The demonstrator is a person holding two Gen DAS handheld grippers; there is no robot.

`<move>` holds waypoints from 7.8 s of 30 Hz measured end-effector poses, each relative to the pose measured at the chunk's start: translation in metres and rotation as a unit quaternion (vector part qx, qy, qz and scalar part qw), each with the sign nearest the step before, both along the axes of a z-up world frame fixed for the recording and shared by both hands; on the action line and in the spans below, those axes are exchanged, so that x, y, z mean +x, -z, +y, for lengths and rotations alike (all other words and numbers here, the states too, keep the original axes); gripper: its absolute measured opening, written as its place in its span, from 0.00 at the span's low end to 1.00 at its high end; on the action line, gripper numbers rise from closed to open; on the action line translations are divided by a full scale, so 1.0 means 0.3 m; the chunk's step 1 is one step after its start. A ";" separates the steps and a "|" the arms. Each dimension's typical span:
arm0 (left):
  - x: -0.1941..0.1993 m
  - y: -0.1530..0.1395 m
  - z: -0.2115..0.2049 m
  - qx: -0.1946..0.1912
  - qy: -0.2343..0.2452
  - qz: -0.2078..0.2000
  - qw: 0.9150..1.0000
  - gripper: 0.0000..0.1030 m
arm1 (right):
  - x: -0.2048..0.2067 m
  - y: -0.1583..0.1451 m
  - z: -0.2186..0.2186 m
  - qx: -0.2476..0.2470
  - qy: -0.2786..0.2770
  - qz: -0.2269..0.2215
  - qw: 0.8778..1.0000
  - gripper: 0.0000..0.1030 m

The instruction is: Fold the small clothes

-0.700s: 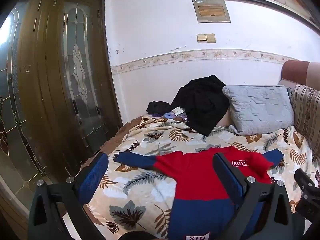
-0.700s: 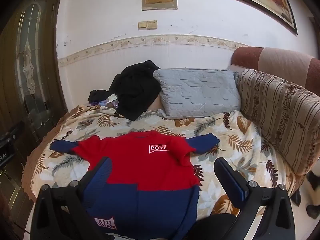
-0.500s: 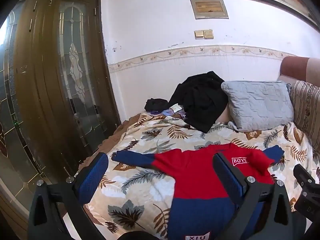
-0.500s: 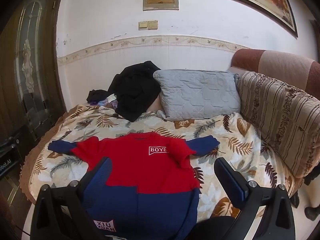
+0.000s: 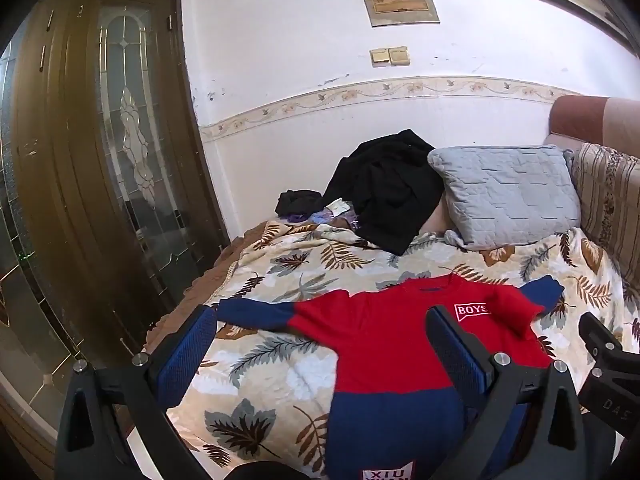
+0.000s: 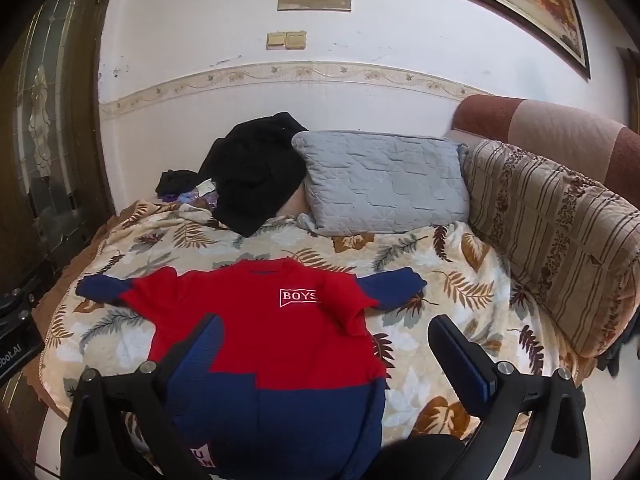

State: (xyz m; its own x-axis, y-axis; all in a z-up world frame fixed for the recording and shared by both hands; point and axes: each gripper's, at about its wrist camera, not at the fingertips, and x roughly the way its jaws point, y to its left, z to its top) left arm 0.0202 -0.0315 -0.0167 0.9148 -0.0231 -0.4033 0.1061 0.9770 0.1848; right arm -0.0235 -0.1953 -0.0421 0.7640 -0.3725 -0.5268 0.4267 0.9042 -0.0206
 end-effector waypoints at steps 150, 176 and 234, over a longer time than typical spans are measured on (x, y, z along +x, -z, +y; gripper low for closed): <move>1.057 0.690 0.786 -0.267 -0.262 0.214 0.903 0.88 | 0.967 0.765 -0.264 0.279 -0.156 0.191 0.928 0.30; 1.224 0.577 0.675 -0.347 -0.133 0.145 0.917 0.09 | 0.797 0.609 -0.456 0.386 -0.143 0.030 0.911 0.32; 0.990 0.761 -0.171 -0.009 0.050 0.259 0.965 0.65 | 0.807 0.669 -0.669 0.319 -0.026 0.053 0.946 0.14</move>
